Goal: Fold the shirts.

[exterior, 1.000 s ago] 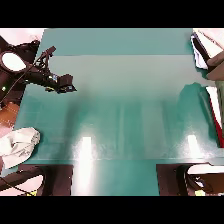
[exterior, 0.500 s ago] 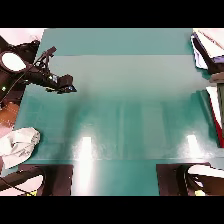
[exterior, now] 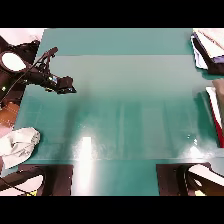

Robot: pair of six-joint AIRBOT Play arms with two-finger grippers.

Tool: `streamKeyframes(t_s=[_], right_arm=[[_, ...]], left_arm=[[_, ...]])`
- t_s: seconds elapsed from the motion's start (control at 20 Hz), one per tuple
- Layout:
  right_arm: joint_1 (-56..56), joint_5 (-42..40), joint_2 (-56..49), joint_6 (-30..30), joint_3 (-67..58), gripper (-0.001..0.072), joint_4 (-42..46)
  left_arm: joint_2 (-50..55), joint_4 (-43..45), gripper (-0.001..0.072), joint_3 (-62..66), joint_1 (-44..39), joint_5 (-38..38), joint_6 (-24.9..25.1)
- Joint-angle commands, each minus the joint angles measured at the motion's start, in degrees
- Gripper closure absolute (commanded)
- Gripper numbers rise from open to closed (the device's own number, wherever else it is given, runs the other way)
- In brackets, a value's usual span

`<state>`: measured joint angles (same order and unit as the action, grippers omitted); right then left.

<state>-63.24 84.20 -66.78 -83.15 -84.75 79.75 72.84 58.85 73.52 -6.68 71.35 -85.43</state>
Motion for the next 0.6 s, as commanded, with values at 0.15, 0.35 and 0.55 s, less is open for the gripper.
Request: streamKeyframes(t_s=[0.15,0.35,0.55], right_arm=[[-2.51,-2.51,6.14,-4.39,6.88,0.0269,-3.98],[5.25,-8.44,10.34,-4.37,6.88,0.0269,-21.55],[21.31,-10.54,14.05,-4.35,6.88,0.0271,-24.61]], left_arm=[[-0.04,0.07,0.0684,-0.02,0.00,-0.11,0.44],[-0.04,-0.85,0.0684,-0.02,0.00,1.20,0.35],[-0.04,-0.87,0.0684,-0.02,0.00,1.07,0.35]])
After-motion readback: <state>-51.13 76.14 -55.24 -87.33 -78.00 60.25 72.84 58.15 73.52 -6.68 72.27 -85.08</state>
